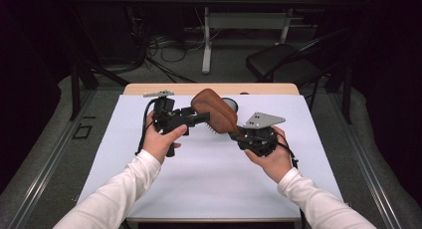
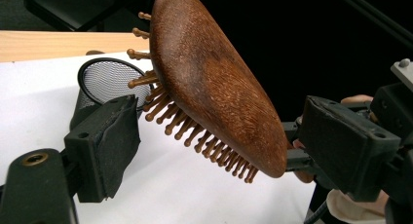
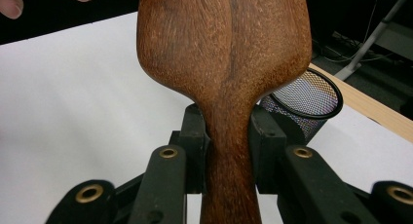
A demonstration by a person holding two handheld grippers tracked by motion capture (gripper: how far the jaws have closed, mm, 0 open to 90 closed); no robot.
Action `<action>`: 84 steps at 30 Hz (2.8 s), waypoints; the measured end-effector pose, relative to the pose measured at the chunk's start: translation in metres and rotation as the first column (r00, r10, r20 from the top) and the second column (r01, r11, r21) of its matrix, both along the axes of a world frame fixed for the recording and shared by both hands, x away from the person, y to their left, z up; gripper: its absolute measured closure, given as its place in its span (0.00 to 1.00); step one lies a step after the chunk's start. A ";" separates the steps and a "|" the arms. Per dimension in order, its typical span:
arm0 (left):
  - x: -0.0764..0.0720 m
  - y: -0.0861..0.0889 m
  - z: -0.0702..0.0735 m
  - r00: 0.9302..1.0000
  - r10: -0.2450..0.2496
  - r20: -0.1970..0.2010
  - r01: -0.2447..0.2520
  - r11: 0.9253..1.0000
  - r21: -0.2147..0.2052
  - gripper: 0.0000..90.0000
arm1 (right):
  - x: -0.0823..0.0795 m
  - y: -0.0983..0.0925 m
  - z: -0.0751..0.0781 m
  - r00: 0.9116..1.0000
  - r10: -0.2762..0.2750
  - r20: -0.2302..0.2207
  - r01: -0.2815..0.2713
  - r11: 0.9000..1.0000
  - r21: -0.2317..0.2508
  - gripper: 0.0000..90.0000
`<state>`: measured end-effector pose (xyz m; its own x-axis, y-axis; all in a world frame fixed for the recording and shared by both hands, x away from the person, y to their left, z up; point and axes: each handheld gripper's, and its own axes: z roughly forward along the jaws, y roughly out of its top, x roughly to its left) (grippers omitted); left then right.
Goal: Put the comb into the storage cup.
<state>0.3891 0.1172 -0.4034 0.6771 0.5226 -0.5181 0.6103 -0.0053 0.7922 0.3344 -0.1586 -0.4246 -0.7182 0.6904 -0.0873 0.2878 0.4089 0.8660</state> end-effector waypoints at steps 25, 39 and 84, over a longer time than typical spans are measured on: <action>0.005 -0.015 -0.009 1.000 -0.004 -0.023 0.003 0.999 -0.045 0.17 | -0.002 0.008 -0.001 1.000 0.014 0.010 -0.015 0.999 0.043 0.79; 0.007 -0.018 -0.011 0.999 -0.004 -0.035 0.001 0.997 -0.082 0.18 | -0.004 0.013 -0.002 1.000 0.025 0.014 -0.026 0.998 0.058 0.80; 0.008 -0.002 -0.017 0.995 0.034 -0.091 -0.049 0.985 -0.167 0.41 | -0.005 0.021 -0.021 0.997 0.048 0.064 -0.056 0.990 0.126 0.80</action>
<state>0.3968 0.1150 -0.4203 0.6053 0.4491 -0.6573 0.6739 0.1505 0.7234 0.3289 -0.1374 -0.4454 -0.7493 0.6606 -0.0452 0.2145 0.3068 0.9273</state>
